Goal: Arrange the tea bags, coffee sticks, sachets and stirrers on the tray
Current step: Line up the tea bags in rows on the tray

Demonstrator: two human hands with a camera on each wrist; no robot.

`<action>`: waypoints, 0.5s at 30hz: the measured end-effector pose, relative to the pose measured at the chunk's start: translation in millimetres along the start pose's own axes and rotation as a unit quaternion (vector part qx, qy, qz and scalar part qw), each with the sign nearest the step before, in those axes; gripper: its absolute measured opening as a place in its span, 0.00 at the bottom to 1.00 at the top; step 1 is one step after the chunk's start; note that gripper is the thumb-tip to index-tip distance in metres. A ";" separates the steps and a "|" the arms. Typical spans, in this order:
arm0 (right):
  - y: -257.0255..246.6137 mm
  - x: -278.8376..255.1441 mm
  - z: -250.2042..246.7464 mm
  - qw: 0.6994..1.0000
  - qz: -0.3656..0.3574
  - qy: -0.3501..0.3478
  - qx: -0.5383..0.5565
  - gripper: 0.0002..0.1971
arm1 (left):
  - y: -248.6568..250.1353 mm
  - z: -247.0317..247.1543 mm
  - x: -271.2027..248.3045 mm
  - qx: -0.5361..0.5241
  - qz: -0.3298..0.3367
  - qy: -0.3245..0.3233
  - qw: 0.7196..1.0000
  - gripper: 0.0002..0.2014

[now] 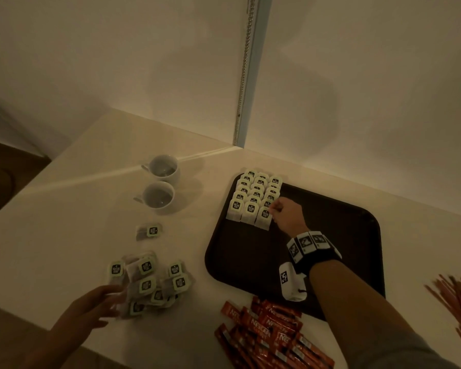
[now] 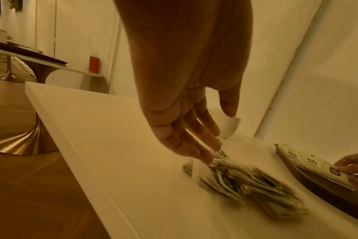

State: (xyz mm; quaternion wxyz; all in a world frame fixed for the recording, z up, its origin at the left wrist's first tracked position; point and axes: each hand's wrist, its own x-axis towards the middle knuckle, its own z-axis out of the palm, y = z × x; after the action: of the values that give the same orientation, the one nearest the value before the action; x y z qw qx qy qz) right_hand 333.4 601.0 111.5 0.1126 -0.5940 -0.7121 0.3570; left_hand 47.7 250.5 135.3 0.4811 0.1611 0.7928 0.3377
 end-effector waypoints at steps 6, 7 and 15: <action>-27.2 -15.8 3.2 0.997 -0.047 0.053 0.010 0.12 | -4.0 0.5 -2.7 0.005 0.001 -0.002 1.000 0.09; -39.9 -25.8 8.2 0.995 -0.087 0.041 0.017 0.10 | -5.2 1.0 -3.9 0.010 0.004 -0.003 1.000 0.09; -113.6 -106.4 105.4 0.852 -0.312 -0.379 -0.180 0.37 | -26.9 2.0 -13.1 0.031 0.016 -0.016 0.999 0.07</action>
State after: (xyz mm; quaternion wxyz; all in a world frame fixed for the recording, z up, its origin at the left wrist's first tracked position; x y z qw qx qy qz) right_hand 213.4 458.5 136.7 -0.1694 -0.1689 -0.8995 0.3657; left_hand 57.7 224.3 124.7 0.4831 0.1942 0.7921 0.3185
